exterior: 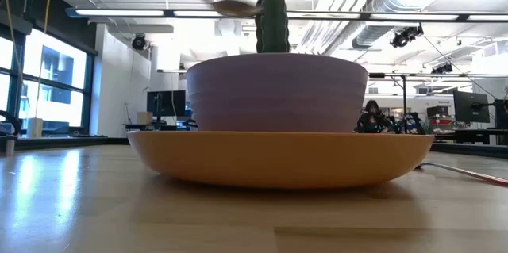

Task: Set table place
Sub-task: Put the blue spoon into the purple bowl

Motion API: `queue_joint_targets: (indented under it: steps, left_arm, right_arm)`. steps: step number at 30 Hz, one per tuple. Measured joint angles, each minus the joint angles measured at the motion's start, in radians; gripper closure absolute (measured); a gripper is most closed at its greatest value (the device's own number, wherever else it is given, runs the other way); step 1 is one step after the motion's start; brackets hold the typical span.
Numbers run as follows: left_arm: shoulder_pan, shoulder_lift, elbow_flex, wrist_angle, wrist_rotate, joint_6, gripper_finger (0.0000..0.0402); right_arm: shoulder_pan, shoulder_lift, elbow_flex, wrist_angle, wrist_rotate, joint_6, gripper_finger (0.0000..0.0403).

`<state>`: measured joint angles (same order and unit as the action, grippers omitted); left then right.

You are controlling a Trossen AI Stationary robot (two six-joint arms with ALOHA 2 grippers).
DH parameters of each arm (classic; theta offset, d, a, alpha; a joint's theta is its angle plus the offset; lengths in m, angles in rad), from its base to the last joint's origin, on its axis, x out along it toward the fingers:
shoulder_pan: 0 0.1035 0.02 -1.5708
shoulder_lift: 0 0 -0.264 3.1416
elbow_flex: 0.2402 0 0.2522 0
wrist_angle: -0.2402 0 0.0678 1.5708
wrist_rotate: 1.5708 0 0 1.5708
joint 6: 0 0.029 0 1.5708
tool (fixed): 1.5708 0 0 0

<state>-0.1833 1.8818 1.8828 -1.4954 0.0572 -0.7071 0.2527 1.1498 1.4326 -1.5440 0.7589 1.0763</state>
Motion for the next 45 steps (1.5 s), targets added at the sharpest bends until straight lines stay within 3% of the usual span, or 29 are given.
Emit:
queue_joint_targets:
  steps: [7,12,45]
  left_arm:
    - [0.0,0.144,0.117,-0.07,0.094,0.171,0.0365]
    - [0.0,0.198,0.126,-0.075,0.148,0.248,0.0365]
    - [0.021,0.305,0.119,-0.069,0.111,0.38,0.0365]
  right_arm:
    - [0.0,-0.001,0.0,0.0,0.0,0.024,0.0336]
    - [0.0,0.001,0.0,0.006,-0.003,0.026,0.0336]
    - [0.0,0.001,0.0,0.019,-0.007,0.045,0.0336]
